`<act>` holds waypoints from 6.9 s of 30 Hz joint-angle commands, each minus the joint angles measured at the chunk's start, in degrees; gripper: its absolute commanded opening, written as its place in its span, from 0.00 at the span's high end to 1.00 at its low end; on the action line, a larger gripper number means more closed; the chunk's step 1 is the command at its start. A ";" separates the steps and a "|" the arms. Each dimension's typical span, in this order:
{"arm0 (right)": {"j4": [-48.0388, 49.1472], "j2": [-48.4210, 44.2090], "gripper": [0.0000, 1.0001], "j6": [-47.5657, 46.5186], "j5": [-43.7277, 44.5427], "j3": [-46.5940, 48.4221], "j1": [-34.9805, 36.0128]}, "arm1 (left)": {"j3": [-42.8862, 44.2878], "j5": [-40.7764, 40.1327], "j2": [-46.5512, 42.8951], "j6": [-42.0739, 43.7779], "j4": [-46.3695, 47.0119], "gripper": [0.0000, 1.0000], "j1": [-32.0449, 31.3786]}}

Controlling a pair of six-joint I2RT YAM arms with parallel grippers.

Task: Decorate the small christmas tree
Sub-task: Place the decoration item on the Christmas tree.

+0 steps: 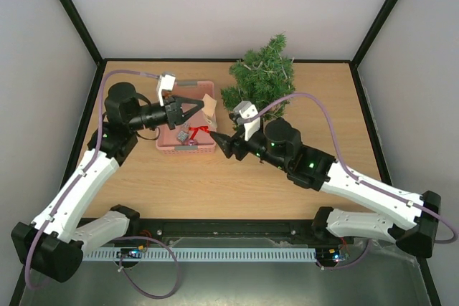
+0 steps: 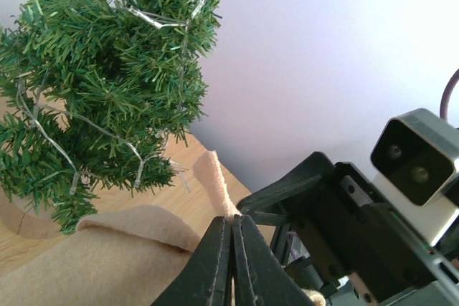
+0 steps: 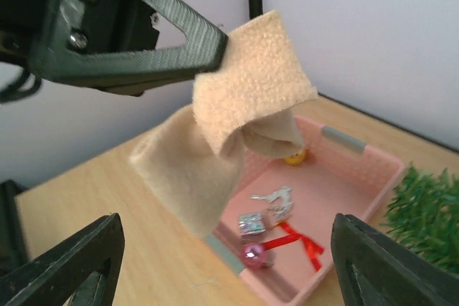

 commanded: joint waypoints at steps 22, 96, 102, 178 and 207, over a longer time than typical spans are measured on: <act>13.21 0.25 0.98 -51.25 6.71 -4.10 0.57 | -2.44 7.27 -8.30 -4.57 2.23 0.63 -1.22; 22.00 -16.87 0.59 -61.94 -0.14 -10.66 0.55 | -14.53 -3.34 0.29 -47.85 61.92 0.97 -13.07; 18.20 -22.18 0.43 -32.32 -7.80 -14.98 0.54 | -6.22 -8.17 -7.51 -5.97 20.37 0.97 -14.49; 8.61 -16.48 0.30 26.57 -16.83 -5.14 0.53 | -14.08 -4.48 -12.30 -8.94 40.25 0.97 -16.92; -9.28 -17.89 0.98 12.93 10.61 4.89 0.58 | -9.19 -23.58 -15.40 1.62 12.79 0.22 -17.04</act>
